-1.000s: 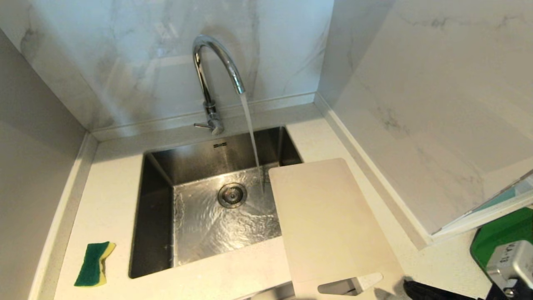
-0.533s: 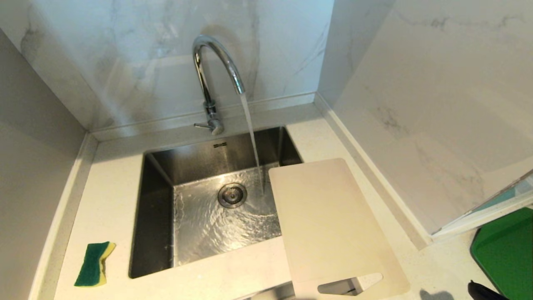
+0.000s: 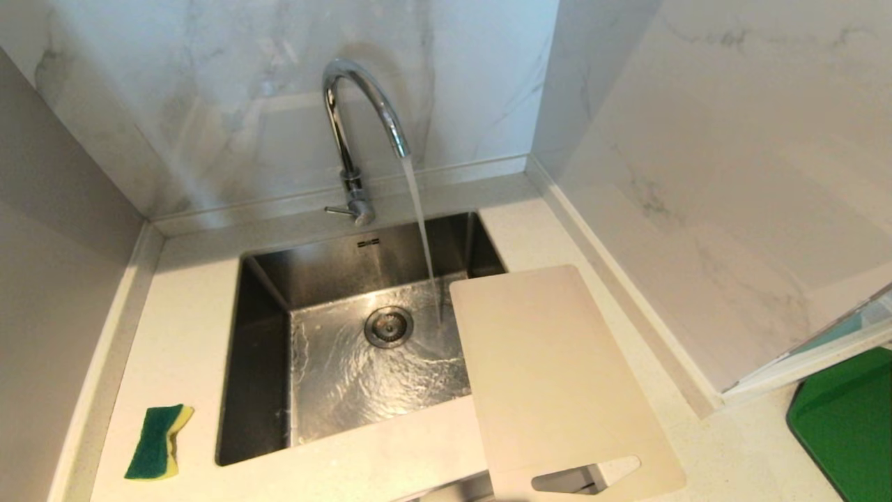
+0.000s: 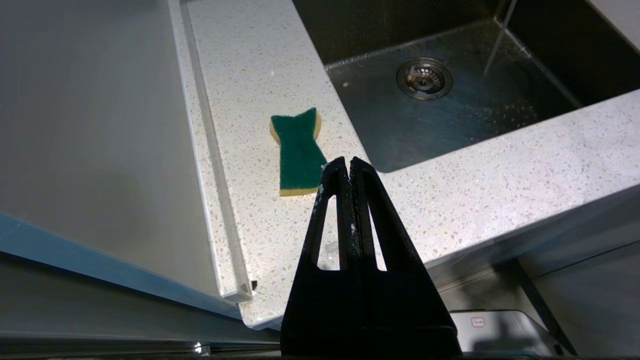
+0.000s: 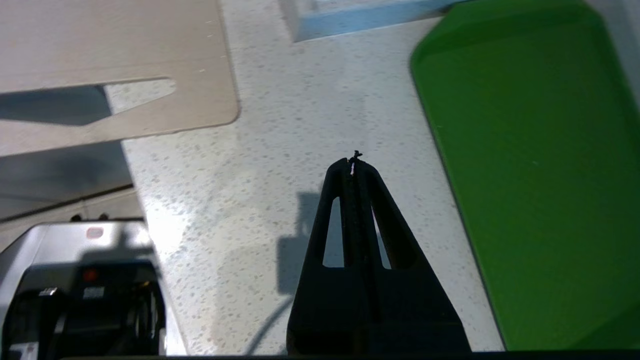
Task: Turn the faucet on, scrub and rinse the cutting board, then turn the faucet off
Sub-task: Turn off the tap
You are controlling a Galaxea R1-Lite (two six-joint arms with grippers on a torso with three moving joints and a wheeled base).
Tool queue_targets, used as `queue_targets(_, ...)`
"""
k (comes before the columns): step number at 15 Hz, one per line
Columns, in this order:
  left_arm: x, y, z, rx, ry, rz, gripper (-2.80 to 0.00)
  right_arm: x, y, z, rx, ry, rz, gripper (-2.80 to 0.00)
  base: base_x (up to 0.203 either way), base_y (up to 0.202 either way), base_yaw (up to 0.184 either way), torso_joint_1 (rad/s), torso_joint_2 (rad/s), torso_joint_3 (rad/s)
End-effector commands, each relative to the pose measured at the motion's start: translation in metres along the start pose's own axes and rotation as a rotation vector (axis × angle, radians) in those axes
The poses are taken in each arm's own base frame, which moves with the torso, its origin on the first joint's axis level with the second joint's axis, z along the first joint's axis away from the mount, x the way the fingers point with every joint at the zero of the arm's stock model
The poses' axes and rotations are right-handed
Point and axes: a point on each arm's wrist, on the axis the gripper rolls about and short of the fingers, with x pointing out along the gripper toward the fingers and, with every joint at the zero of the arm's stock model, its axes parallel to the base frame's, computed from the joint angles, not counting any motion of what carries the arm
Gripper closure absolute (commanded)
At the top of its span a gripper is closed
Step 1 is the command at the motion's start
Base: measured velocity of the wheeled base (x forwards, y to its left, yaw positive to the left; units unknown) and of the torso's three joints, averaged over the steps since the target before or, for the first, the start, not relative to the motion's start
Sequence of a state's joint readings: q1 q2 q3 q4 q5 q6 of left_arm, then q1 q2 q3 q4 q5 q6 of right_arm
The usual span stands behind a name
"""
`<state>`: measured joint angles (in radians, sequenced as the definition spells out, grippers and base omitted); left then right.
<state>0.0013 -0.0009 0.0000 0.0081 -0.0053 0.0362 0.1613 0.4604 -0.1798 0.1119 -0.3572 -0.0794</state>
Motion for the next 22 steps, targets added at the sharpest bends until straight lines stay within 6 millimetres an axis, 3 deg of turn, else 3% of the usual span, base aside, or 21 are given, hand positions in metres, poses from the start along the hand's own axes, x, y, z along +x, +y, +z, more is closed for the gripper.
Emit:
queue_targets(1,0.000,0.000,0.000,-0.001,-0.001,-0.001,0.00,-0.005,-0.002,-0.004,0.034,-0.021,-0.079,0.00,0.000,0.000,0.000,0.000,0.00,0.000)
queue_targets(7,0.000,0.000,0.000,-0.001,-0.001,0.001,0.00,-0.009,0.000,-0.028,0.076,-0.037,-0.230,0.00,0.000,0.000,0.000,0.000,0.00,0.000)
queue_targets(9,0.000,0.000,0.000,-0.001,-0.001,-0.001,0.00,-0.007,0.002,-0.029,0.106,-0.091,-0.186,0.00,0.000,0.000,0.000,0.000,0.00,0.000)
queue_targets(12,0.000,0.000,0.000,0.000,-0.001,0.001,0.00,-0.003,0.007,-0.025,0.158,-0.251,0.025,0.00,0.000,0.000,0.000,0.000,0.00,0.000)
queue_targets(15,0.000,0.000,0.000,0.001,-0.001,0.001,0.00,-0.001,0.011,-0.035,0.112,-0.169,0.131,0.00,0.000,0.000,0.000,0.000,0.00,0.000)
queue_targets(22,0.000,0.000,0.000,0.002,0.002,0.001,0.00,0.000,0.013,-0.042,0.098,-0.082,0.055,0.00,0.000,0.000,0.000,0.000,0.00,0.000)
